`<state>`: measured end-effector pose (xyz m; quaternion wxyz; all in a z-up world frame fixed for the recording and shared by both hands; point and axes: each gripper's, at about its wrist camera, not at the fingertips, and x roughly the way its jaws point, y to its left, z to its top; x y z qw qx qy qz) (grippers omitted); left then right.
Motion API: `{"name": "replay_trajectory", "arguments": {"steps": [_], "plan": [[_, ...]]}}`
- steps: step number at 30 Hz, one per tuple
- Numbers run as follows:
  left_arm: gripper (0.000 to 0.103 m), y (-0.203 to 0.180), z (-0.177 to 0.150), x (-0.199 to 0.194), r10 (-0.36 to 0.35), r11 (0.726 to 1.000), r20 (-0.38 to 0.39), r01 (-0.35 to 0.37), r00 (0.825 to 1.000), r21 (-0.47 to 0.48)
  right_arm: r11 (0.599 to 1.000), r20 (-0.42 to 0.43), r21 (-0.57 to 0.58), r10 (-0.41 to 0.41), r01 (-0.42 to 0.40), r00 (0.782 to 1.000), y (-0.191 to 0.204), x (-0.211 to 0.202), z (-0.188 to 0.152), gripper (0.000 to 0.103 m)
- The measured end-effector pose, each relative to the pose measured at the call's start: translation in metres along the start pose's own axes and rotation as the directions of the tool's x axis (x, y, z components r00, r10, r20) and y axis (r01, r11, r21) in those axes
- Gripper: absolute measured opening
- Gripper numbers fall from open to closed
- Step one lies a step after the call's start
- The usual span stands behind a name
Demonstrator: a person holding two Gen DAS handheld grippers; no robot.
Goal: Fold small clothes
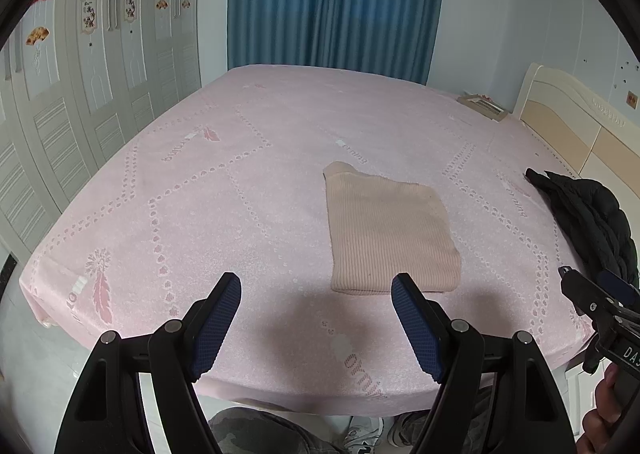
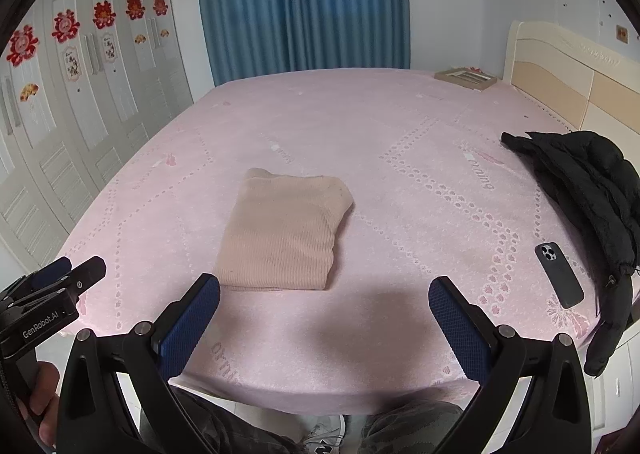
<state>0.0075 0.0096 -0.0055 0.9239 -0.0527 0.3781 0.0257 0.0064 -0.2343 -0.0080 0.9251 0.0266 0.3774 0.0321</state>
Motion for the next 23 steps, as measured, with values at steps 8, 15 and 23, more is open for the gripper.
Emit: {"name": "replay_trajectory", "arguments": {"steps": [8, 15, 23], "plan": [[0.076, -0.0012, 0.0026, 0.0016, 0.002, 1.000, -0.005, -0.002, 1.000, 0.002, 1.000, -0.003, 0.004, 0.011, -0.011, 1.000, -0.0012, 0.0009, -0.0002, 0.102], [0.076, 0.0008, 0.0064, 0.0013, -0.007, 1.000, -0.002, 0.007, 1.000, -0.016, 1.000, 0.002, 0.005, 0.011, -0.011, 1.000, 0.0008, 0.0004, 0.0009, 0.102], [0.076, 0.0045, 0.0086, 0.0052, -0.016, 1.000, -0.003, 0.016, 1.000, -0.008, 1.000, 0.009, -0.001, 0.013, -0.013, 1.000, 0.0063, -0.0007, 0.0040, 0.102]]}}
